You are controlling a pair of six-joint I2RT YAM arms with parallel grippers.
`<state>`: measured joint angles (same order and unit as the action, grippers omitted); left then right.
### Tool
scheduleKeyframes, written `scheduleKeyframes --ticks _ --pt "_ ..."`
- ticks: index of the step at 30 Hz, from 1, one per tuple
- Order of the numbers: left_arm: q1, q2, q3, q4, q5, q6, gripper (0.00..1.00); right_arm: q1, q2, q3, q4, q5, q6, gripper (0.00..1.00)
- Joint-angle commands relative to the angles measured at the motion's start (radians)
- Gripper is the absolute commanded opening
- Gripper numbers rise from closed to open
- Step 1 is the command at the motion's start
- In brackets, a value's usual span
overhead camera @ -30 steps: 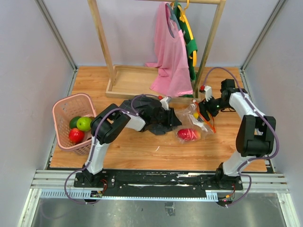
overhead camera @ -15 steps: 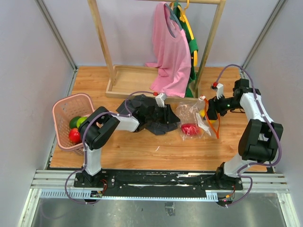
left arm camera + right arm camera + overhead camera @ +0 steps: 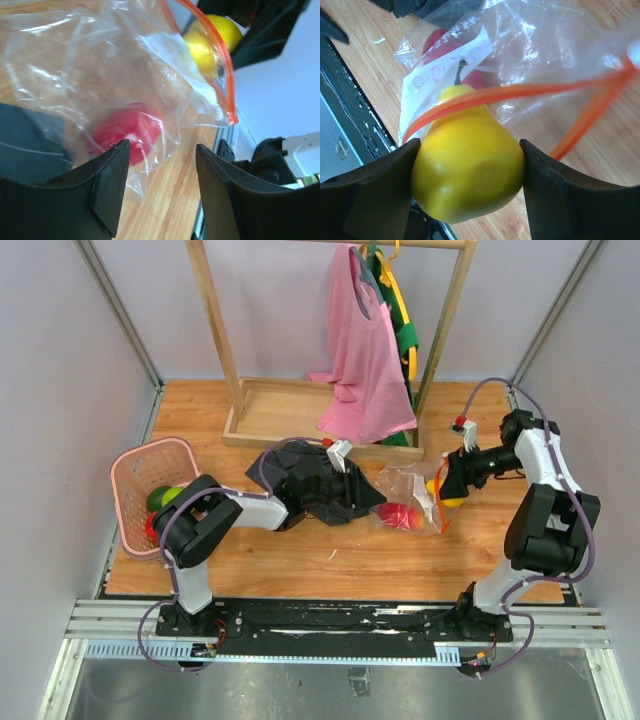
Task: Open the zip-top bag and remove the fake food
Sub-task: Pick up the fake fruit from the zipper food storage bag.
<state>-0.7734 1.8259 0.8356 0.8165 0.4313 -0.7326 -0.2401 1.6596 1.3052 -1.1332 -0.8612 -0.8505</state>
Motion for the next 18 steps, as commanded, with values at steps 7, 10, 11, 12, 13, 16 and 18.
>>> scheduleKeyframes --ticks 7,10,11,12,13,16,18 --pt "-0.032 -0.056 -0.045 0.114 -0.012 0.011 0.59 -0.084 -0.130 0.075 -0.020 0.140 -0.046 0.10" --pt "-0.032 -0.146 -0.094 0.097 -0.054 0.051 0.60 -0.106 -0.159 0.075 -0.014 0.143 -0.047 0.09" --pt "-0.032 -0.178 -0.111 0.088 -0.068 0.068 0.61 -0.112 -0.168 0.073 -0.014 0.141 -0.047 0.09" --pt "-0.032 -0.217 -0.130 0.081 -0.087 0.084 0.63 -0.118 -0.178 0.070 -0.016 0.139 -0.047 0.10" --pt "-0.032 -0.253 -0.151 0.077 -0.105 0.099 0.65 -0.124 -0.189 0.069 -0.016 0.138 -0.048 0.10" --pt "-0.032 -0.375 -0.225 0.075 -0.159 0.146 0.71 -0.133 -0.225 0.063 -0.025 0.125 -0.055 0.09" --pt "-0.032 -0.471 -0.276 0.088 -0.192 0.175 0.77 -0.134 -0.250 0.062 -0.036 0.111 -0.059 0.09"
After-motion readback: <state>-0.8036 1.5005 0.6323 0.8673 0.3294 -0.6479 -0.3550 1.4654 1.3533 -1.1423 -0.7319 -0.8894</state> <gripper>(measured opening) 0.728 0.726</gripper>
